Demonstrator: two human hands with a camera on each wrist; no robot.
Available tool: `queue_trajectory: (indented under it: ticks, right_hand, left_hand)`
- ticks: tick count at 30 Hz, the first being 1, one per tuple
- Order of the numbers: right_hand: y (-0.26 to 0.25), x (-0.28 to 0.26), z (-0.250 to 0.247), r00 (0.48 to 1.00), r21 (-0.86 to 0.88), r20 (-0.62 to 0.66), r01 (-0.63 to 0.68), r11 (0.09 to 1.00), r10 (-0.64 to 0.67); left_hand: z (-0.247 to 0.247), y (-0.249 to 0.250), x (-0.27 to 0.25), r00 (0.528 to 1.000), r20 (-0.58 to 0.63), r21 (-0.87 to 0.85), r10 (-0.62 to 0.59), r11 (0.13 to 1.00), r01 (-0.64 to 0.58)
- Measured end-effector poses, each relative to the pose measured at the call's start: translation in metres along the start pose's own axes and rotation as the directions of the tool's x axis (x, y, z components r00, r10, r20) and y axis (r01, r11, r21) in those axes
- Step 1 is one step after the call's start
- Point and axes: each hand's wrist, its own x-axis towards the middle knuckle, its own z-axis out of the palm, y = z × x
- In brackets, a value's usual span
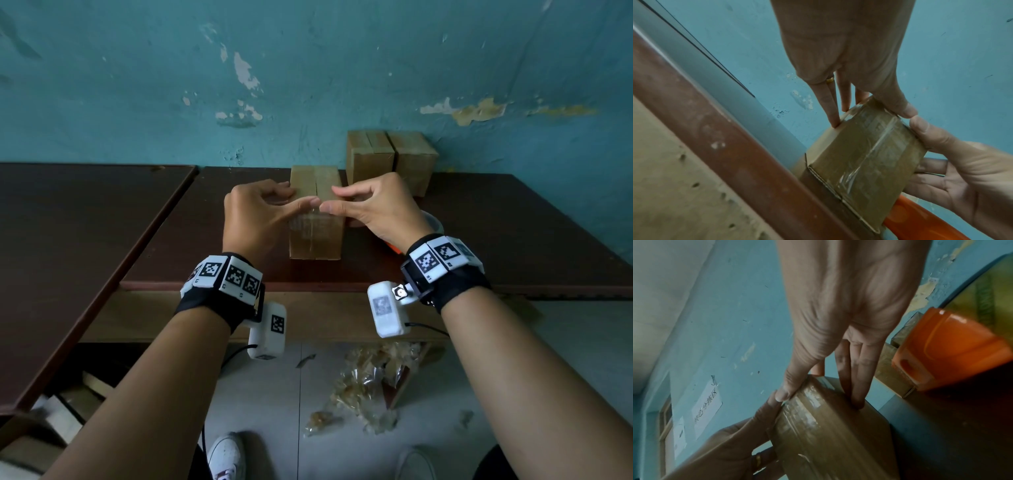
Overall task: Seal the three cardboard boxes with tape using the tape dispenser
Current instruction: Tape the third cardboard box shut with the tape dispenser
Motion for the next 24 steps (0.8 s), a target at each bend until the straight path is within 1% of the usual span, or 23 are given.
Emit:
queue_trajectory:
  ticks: [4,7,10,13,19,24]
  right_hand:
    - [0.003,0.000,0.001,1.000,-0.034,-0.005,0.027,0.999,-0.028]
    - [0.006,-0.003,0.000,0.997,-0.133,-0.008,0.071,0.989,-0.073]
    - [0.003,-0.008,-0.001,0.993,-0.238,-0.005,0.117,0.964,-0.122]
    - [0.000,-0.011,-0.002,0.991,-0.263,0.001,0.129,0.956,-0.134]
    - [-0.001,-0.011,-0.004,0.993,-0.276,0.028,0.120,0.954,-0.117]
    - [-0.004,-0.009,-0.009,0.994,-0.273,0.075,0.103,0.956,-0.085]
  left_hand:
    - [-0.001,-0.004,-0.001,0.998,0.021,0.013,0.052,0.999,-0.053]
    - [-0.002,-0.006,-0.002,0.997,0.037,0.021,0.070,0.997,-0.071]
    - [-0.003,-0.008,-0.003,0.996,0.052,-0.008,0.079,0.997,-0.078]
    - [-0.003,-0.012,-0.003,0.993,0.074,-0.023,0.095,0.995,-0.094]
    - [-0.003,-0.017,-0.004,0.989,0.100,-0.057,0.110,0.993,-0.105]
    - [-0.008,-0.015,-0.003,0.986,0.156,-0.084,0.055,0.996,-0.042]
